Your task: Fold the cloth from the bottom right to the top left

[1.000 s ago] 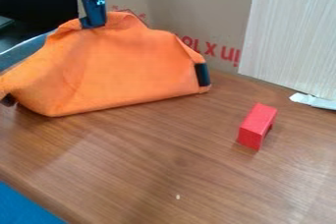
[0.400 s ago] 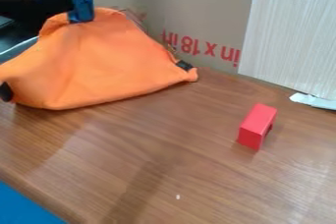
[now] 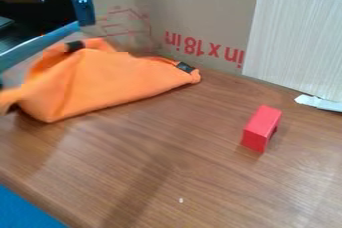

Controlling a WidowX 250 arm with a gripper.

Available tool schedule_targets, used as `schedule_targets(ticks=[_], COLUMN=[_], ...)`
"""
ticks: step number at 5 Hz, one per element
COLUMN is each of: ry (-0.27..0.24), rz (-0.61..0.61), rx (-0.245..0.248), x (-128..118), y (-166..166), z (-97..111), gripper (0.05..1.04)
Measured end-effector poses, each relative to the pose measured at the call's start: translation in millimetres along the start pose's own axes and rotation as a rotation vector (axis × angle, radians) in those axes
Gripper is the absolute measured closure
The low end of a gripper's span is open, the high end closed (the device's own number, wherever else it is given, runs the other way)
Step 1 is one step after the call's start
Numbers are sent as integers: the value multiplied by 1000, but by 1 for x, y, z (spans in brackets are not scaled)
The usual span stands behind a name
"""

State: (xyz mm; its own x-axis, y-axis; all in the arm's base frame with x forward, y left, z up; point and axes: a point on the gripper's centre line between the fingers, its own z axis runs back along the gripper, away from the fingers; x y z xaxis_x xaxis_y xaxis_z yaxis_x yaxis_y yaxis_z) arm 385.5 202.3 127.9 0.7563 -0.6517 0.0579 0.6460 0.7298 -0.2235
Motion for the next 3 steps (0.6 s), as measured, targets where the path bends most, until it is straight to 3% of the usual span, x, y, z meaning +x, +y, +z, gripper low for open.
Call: schedule_targets(ticks=[1, 2, 3], ry=[16, -5, -57], rz=[-11, -30, -59], rx=[-52, -28, 21], x=[-3, -2, 1], y=[-1, -7, -23], z=[-20, -8, 17], gripper=[73, 77, 83])
